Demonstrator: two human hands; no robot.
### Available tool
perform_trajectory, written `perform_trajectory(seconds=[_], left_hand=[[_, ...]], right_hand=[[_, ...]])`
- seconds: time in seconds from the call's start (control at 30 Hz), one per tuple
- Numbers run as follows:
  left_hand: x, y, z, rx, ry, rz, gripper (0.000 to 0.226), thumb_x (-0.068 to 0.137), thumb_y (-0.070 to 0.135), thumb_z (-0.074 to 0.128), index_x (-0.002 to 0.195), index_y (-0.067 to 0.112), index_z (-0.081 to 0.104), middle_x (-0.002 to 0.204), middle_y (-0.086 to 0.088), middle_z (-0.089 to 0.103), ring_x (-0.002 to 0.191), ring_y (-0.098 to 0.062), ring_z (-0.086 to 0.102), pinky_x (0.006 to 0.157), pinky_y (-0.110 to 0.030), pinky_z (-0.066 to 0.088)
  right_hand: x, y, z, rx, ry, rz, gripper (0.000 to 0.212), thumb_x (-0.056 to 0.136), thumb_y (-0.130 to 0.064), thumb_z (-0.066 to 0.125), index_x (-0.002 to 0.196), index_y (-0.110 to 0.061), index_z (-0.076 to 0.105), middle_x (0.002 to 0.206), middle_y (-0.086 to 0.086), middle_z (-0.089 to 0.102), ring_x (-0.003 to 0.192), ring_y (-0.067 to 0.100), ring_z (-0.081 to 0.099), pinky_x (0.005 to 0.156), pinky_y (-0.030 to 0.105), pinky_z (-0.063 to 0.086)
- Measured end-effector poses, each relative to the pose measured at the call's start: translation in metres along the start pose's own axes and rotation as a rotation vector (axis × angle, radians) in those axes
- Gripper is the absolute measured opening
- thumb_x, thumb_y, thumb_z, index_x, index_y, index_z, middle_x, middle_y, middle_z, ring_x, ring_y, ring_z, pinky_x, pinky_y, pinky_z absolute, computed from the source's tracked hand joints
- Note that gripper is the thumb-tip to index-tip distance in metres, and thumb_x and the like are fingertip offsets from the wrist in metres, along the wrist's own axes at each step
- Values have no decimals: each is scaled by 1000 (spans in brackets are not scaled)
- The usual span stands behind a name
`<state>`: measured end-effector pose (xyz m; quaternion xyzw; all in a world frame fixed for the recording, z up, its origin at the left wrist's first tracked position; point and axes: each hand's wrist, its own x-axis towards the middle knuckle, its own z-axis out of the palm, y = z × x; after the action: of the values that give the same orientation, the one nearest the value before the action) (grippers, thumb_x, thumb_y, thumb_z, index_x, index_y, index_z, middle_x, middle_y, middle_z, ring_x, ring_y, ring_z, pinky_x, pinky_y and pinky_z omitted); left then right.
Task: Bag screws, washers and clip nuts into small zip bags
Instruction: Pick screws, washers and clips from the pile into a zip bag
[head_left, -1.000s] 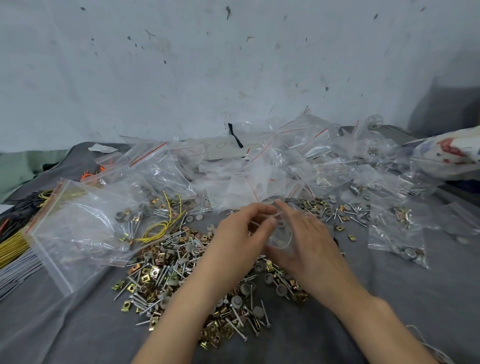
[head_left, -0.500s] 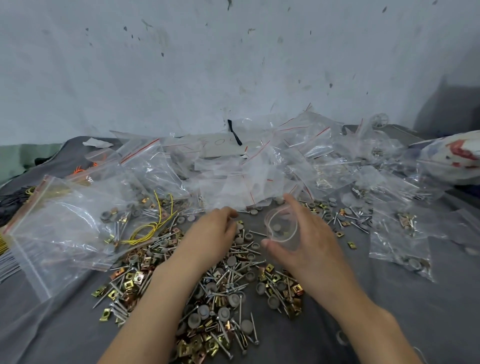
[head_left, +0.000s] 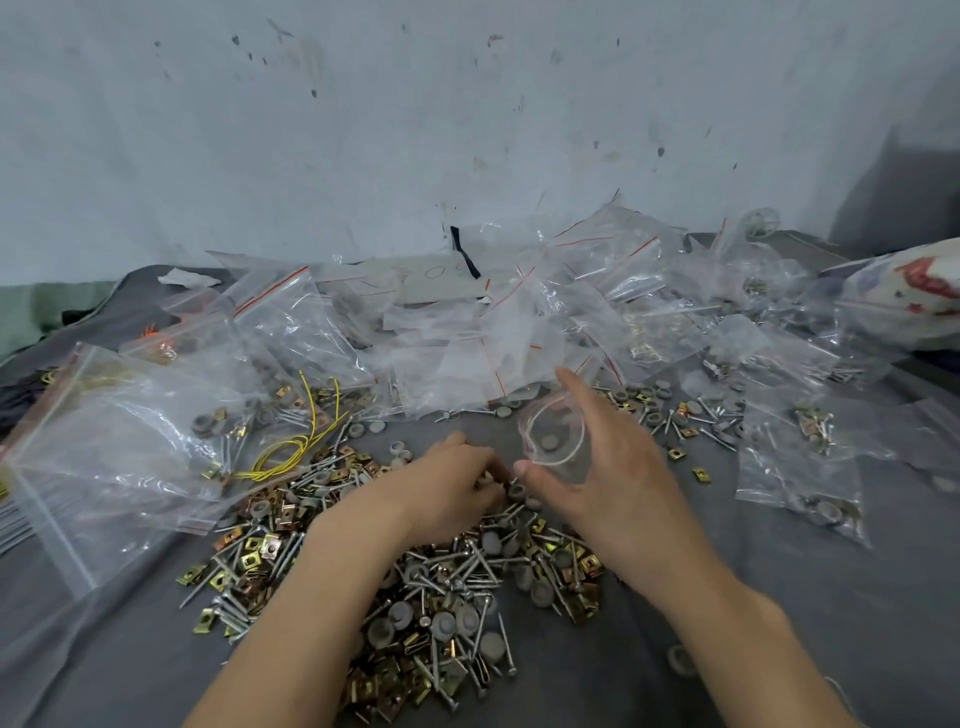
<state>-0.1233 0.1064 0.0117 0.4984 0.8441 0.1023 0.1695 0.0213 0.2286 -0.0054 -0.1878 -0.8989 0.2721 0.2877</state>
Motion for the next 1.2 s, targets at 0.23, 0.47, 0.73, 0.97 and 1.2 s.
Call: perform_trajectory(seconds=[0.23, 0.47, 0.73, 0.97, 1.2], left_hand=[[-15, -1, 3, -83, 120, 5, 21, 100, 31, 52, 117, 21, 54, 114, 2, 57, 102, -13, 56, 76, -22, 37], [-29, -5, 9, -147, 270, 40, 10, 99, 24, 54, 108, 20, 56, 103, 7, 65, 93, -9, 60, 80, -23, 47], [-39, -12, 5, -177, 299, 72, 15, 97, 25, 58, 111, 22, 59, 99, 9, 68, 89, -6, 63, 82, -29, 52], [-43, -17, -1, -226, 335, 90, 7, 97, 29, 59, 104, 27, 61, 81, 13, 71, 75, 3, 64, 73, -22, 52], [-46, -9, -9, -353, 548, 132, 5, 95, 34, 61, 98, 32, 65, 86, 17, 63, 79, 2, 59, 69, -18, 48]], right_hand=[[-7, 0, -1, -60, 3, -21, 87, 84, -57, 69, 154, -41, 21, 144, -12, 48, 135, 10, 38, 112, 32, 28], [-10, 2, -2, -94, -53, -15, 88, 85, -63, 64, 155, -47, 12, 151, -11, 44, 140, 13, 35, 118, 39, 27], [-13, 4, -1, -114, -57, -42, 87, 86, -66, 59, 154, -49, 8, 147, -17, 44, 137, 4, 29, 111, 24, 16], [-14, 0, -1, -130, -96, -24, 89, 85, -71, 55, 151, -55, -2, 157, -12, 37, 148, 16, 27, 121, 37, 14], [-14, -3, 4, -143, -70, -32, 89, 84, -71, 56, 153, -52, 2, 156, -15, 37, 146, 13, 28, 115, 28, 8]])
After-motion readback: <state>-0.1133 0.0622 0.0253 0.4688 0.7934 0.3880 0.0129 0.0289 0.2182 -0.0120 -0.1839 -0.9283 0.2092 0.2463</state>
